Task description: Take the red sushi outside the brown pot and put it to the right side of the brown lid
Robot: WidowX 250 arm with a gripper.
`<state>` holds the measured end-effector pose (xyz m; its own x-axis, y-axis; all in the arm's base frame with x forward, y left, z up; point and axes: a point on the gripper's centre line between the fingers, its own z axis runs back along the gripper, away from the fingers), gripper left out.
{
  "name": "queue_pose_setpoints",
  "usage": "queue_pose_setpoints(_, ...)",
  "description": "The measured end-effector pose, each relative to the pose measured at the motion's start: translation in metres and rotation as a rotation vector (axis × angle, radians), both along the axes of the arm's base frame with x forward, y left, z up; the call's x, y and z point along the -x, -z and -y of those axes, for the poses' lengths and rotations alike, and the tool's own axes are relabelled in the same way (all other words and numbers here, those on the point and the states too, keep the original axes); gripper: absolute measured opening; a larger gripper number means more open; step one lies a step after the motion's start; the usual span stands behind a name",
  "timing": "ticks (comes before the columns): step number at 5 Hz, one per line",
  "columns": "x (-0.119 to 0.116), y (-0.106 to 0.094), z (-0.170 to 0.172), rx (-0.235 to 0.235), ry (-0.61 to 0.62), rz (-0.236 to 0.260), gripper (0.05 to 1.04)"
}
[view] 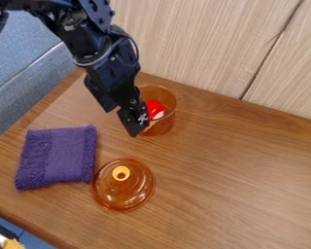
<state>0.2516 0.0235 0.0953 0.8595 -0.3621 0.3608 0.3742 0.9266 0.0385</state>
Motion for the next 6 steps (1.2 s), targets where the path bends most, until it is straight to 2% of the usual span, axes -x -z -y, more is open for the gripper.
queue_pose_setpoints(1,0.001,0.005,0.0,0.005,-0.004,-0.019,1.001)
queue_pose_setpoints(2,-0.004,0.014,-0.008,-0.012,-0.025,-0.052,1.001)
queue_pose_setpoints(3,-0.022,0.016,-0.021,-0.045,-0.073,-0.059,1.001)
queue_pose_setpoints(5,-0.078,0.028,-0.038,-0.056,-0.143,-0.08,1.001)
queue_pose_setpoints(6,-0.097,0.035,-0.033,-0.064,-0.134,-0.092,1.001)
